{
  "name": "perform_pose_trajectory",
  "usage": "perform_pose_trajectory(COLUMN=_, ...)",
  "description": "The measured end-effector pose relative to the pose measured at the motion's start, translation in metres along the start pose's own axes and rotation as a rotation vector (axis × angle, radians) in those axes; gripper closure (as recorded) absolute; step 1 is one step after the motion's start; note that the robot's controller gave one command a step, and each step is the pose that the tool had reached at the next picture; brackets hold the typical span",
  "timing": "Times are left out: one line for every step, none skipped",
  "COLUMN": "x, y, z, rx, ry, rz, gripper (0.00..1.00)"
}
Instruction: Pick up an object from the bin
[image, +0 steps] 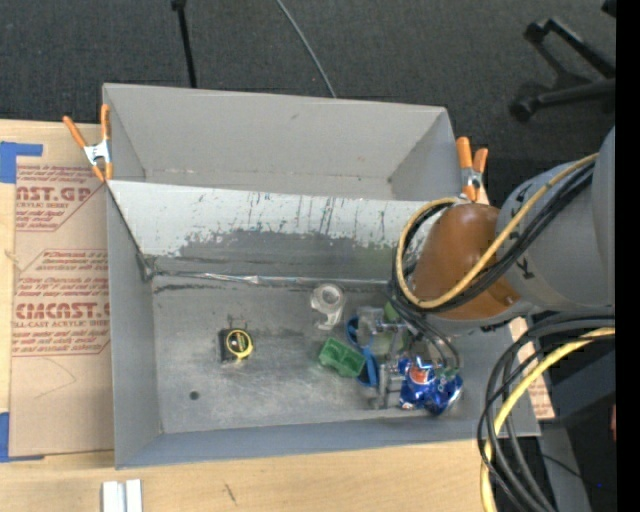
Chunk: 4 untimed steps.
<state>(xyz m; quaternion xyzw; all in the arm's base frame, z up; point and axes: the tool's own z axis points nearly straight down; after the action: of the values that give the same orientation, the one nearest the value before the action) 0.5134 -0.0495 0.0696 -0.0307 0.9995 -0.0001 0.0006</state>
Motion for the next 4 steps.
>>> perform_pose_trajectory(x=-0.004, y=0.022, z=0.0, rx=-0.001, ry=-0.001, rz=-0.179, gripper=0.0)
perform_pose_trajectory(x=-0.004, y=0.022, z=0.0, rx=0.0, ry=0.0, rz=-0.179, gripper=1.0)
perform_pose_trajectory(x=-0.02, y=0.094, z=-0.004, rx=-0.005, ry=-0.002, rz=-0.178, gripper=1.0)
perform_pose_trajectory(x=-0.022, y=0.093, z=0.0, rx=0.0, ry=0.0, rz=-0.281, gripper=1.0)
